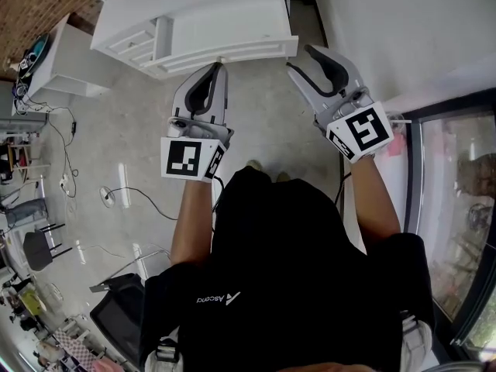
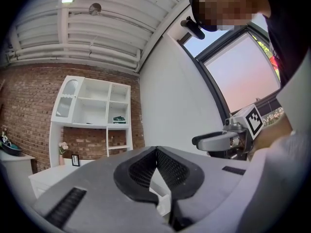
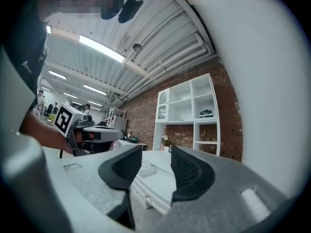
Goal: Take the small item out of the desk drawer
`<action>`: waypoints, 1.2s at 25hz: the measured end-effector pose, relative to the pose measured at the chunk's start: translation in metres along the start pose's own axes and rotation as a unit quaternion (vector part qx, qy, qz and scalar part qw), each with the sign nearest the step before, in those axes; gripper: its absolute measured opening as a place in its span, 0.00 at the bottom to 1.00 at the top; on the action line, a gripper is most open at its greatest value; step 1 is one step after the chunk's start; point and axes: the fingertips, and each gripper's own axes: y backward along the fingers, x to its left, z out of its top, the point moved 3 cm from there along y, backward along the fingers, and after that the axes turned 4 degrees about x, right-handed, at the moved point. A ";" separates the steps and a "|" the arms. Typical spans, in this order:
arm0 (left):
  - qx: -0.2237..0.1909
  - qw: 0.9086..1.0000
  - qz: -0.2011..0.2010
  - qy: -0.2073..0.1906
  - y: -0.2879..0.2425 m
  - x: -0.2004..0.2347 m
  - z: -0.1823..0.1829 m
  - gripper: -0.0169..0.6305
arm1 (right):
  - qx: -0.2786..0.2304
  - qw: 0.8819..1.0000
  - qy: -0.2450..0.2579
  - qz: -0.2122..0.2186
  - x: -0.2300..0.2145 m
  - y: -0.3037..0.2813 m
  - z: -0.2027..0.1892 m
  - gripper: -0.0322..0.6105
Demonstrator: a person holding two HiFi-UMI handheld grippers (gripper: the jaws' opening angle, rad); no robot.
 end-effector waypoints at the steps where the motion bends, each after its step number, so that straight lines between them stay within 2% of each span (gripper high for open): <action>1: 0.001 1.000 0.002 0.000 -0.004 0.004 -0.003 0.02 | 0.004 1.000 0.001 0.002 -0.004 -0.004 -0.003 0.33; 6: 0.001 1.000 0.007 0.003 -0.025 0.032 -0.015 0.02 | 0.032 0.999 0.002 0.011 -0.021 -0.037 -0.019 0.33; 11: 0.003 1.000 -0.001 0.005 -0.059 0.071 -0.033 0.02 | 0.083 0.996 -0.003 0.020 -0.050 -0.085 -0.044 0.33; 19: 0.012 0.999 -0.030 0.008 -0.132 0.161 -0.067 0.02 | 0.189 0.981 -0.004 0.044 -0.093 -0.190 -0.098 0.33; 23: 0.022 0.999 -0.043 0.018 -0.166 0.207 -0.088 0.02 | 0.257 0.964 -0.018 0.067 -0.110 -0.241 -0.135 0.33; 30: 0.052 0.995 -0.083 0.024 -0.212 0.267 -0.137 0.02 | 0.389 0.914 -0.037 0.108 -0.121 -0.315 -0.220 0.34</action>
